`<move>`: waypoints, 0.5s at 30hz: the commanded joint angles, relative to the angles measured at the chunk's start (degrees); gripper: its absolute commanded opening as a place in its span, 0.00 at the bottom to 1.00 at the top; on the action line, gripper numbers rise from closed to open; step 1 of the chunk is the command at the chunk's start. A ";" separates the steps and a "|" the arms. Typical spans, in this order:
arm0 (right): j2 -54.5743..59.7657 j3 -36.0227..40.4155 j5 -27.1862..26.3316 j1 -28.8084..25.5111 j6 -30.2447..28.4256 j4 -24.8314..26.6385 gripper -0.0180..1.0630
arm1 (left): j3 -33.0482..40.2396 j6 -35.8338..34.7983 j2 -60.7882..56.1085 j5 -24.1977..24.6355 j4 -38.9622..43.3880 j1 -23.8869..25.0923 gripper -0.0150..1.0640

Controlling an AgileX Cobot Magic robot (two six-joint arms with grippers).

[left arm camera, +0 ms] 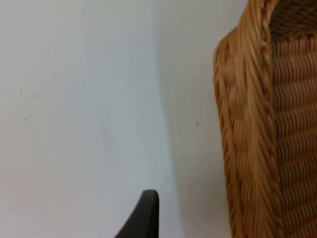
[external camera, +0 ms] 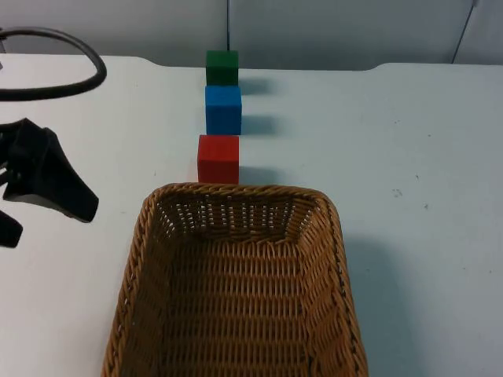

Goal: Pick up the basket with the left hand and place the blue cube into the basket with the right hand.

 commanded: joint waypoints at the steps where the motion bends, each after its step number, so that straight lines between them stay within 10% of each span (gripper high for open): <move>1: -0.13 0.28 -0.30 -0.44 0.06 -0.47 0.98 | -0.11 3.70 2.04 -0.20 -4.45 -0.35 0.84; 15: -0.13 0.28 -0.30 -0.44 0.21 -0.55 0.98 | -0.11 8.99 8.14 -2.36 -8.95 -4.41 0.81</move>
